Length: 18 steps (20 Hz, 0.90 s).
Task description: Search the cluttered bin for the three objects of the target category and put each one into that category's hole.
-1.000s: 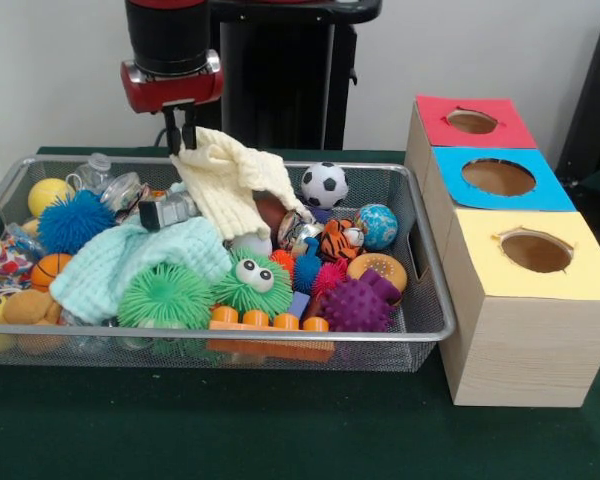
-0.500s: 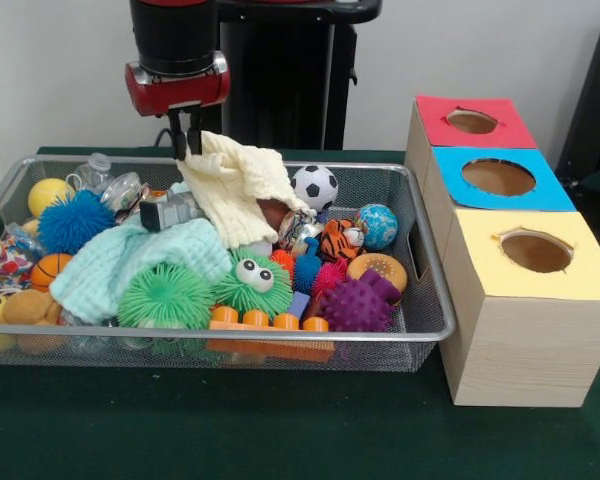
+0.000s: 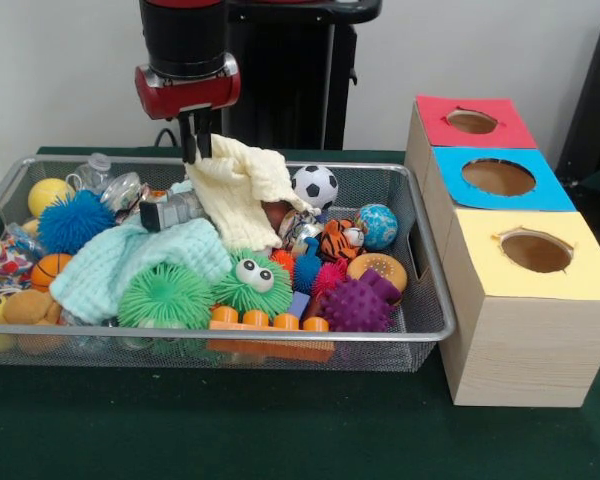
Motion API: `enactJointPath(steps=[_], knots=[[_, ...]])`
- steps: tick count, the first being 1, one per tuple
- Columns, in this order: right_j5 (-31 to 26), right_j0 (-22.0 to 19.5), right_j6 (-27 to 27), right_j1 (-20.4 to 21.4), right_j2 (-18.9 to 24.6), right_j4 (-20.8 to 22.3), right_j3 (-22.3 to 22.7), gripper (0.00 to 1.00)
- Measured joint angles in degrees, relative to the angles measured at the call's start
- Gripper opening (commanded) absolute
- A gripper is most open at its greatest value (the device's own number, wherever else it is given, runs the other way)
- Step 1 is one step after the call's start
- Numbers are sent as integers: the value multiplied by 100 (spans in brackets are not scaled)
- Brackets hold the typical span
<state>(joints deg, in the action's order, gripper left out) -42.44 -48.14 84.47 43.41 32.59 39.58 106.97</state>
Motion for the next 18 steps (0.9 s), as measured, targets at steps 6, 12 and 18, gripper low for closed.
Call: enactJointPath(steps=[6, 12, 18], knots=[[0, 55, 0, -2, 3, 0, 0, 100], [0, 73, 0, -6, 12, 1, 0, 100], [0, 72, 0, -16, 28, 1, 0, 100]])
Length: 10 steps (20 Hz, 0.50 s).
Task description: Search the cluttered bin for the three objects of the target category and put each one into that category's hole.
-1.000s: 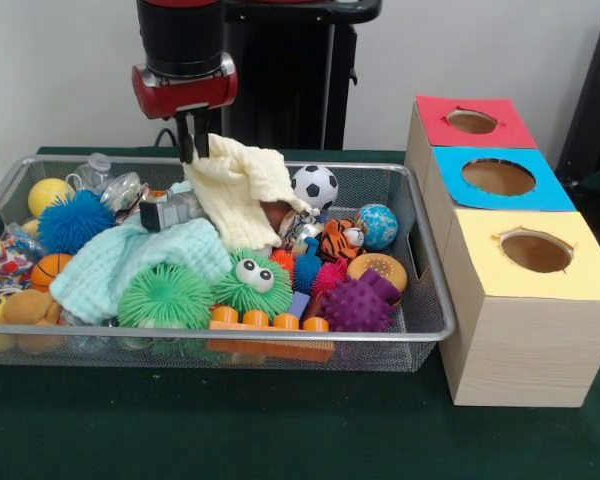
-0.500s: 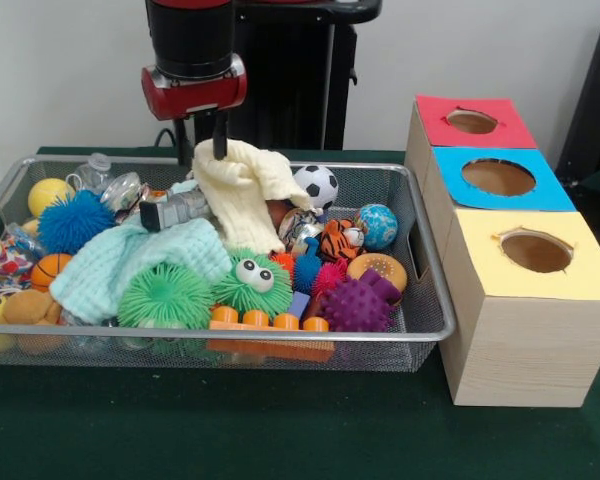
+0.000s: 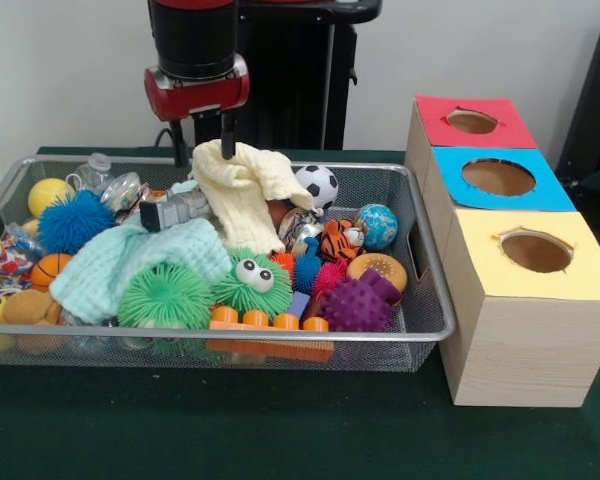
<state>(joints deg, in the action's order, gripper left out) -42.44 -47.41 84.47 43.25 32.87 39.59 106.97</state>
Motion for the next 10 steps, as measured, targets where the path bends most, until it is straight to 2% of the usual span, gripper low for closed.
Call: enactJointPath(steps=[7, 10], knots=[[0, -1, 0, -39, 141, -52, -1, 100], [-1, -1, 0, -64, 256, -211, 0, 100]])
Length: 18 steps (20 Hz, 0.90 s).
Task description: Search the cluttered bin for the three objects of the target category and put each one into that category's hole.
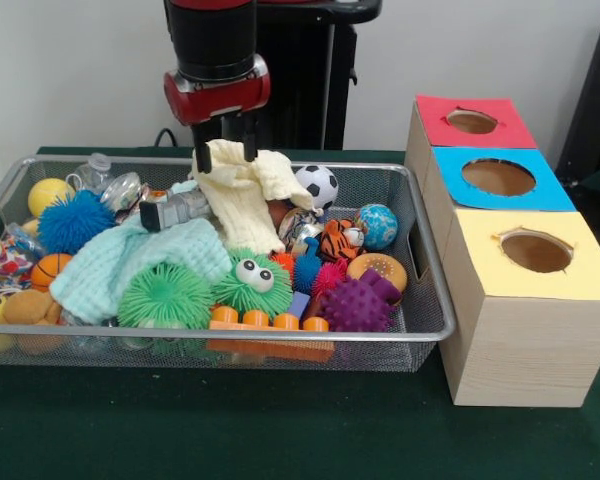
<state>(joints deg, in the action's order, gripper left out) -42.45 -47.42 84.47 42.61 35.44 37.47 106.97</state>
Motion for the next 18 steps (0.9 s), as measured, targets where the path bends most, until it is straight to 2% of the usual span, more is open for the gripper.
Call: enactJointPath(steps=[6, 13, 18], knots=[[1, 1, 0, 11, 225, -320, 0, 100], [91, 11, 0, 10, 331, -438, 1, 100], [373, 30, 0, 1, 362, -450, 1, 100]])
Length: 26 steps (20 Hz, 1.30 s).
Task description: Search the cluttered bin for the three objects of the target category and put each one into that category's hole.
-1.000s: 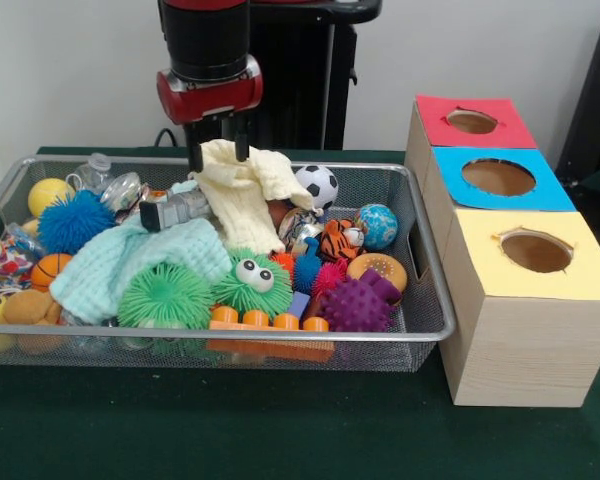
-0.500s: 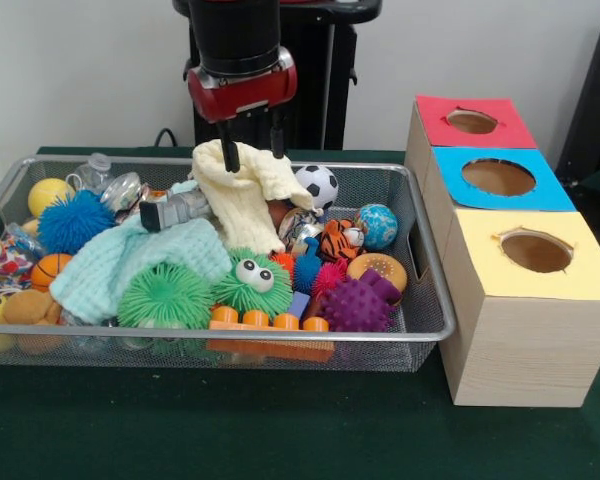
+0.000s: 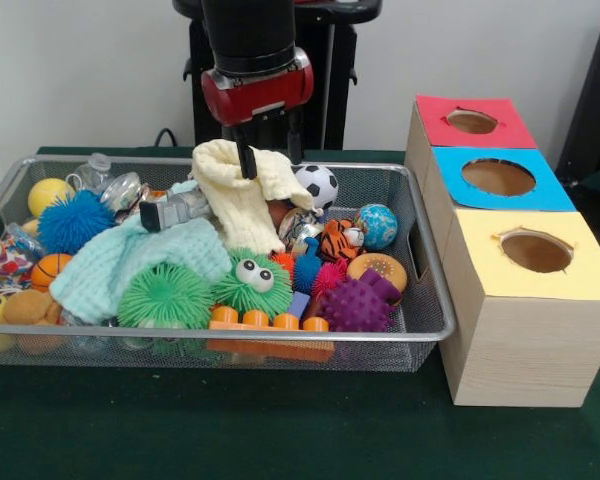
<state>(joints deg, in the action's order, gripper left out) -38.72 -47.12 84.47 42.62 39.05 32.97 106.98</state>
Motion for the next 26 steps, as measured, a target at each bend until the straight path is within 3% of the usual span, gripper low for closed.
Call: enactJointPath(steps=[9, 18, 26], knots=[[537, 209, 0, -159, 0, 3, -1, 100], [1181, 380, 0, -711, -18, 26, -5, 100], [1255, 568, 0, -1033, -209, 97, -9, 100]])
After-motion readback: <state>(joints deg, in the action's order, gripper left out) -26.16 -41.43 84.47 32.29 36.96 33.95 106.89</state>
